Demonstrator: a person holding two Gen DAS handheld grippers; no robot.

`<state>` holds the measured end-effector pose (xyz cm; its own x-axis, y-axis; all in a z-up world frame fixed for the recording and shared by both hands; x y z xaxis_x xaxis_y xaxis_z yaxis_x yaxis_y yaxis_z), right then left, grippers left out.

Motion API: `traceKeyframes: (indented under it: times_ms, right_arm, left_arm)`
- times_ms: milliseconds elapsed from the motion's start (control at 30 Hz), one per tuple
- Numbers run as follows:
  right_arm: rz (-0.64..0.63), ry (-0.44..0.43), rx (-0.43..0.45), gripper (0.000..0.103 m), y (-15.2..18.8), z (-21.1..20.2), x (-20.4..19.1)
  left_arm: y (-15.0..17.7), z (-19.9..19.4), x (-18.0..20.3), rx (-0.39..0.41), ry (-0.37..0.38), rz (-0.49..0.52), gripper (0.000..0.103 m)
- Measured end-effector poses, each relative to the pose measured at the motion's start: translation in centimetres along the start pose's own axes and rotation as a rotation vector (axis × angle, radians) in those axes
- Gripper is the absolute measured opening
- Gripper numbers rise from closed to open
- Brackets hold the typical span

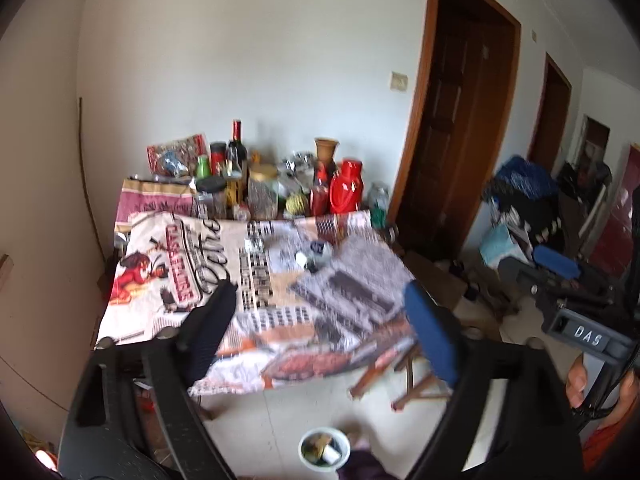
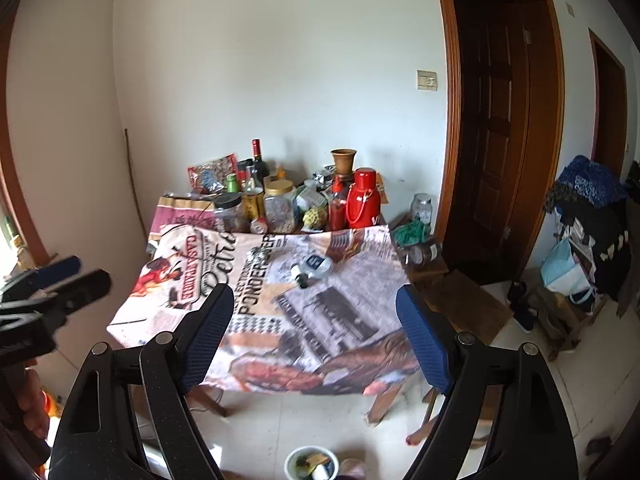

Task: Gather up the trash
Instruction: 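Move both open tools back up toward the table, then grasp the crumpled foil ball with the left tool while the right tool reaches the clear Lucky Cup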

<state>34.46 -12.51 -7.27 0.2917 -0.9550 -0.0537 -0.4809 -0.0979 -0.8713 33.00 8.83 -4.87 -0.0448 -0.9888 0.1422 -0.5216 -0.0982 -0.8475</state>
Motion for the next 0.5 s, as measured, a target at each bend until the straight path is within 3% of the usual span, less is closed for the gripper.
traceKeyframes:
  times_ms: [133, 233, 400, 500]
  right_arm:
    - [-0.019, -0.022, -0.005, 0.081, -1.8, 2.8, 1.9]
    - [-0.036, -0.053, -0.021, 0.082, -2.9, 4.9, 3.1]
    - [-0.106, -0.067, -0.024, 0.095, -5.2, 8.5, 5.0]
    - [-0.137, -0.076, -0.032, 0.096, -6.1, 10.6, 5.9]
  left_arm:
    - [-2.4, 2.7, 0.3, 0.047, -0.075, 0.001, 0.096]
    - [-3.8, 5.1, 0.5, 0.046, -0.089, -0.012, 0.100]
    - [-5.8, 9.3, 1.0, 0.043, -0.150, -0.054, 0.101]
    - [-6.5, 11.6, 1.1, 0.040, -0.184, -0.083, 0.102]
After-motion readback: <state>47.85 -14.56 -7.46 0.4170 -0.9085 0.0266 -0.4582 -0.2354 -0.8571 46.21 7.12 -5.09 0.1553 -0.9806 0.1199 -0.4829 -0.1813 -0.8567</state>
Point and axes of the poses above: each gripper's, at about its wrist camera, not at the fingertips, and z roughly the way its jaws point, x to its right, y to its underside, the point moved 6 cm from there along z, roughly the way its jaws point, and after that the axes turned 2 degrees about -z, right-handed, at the moved point
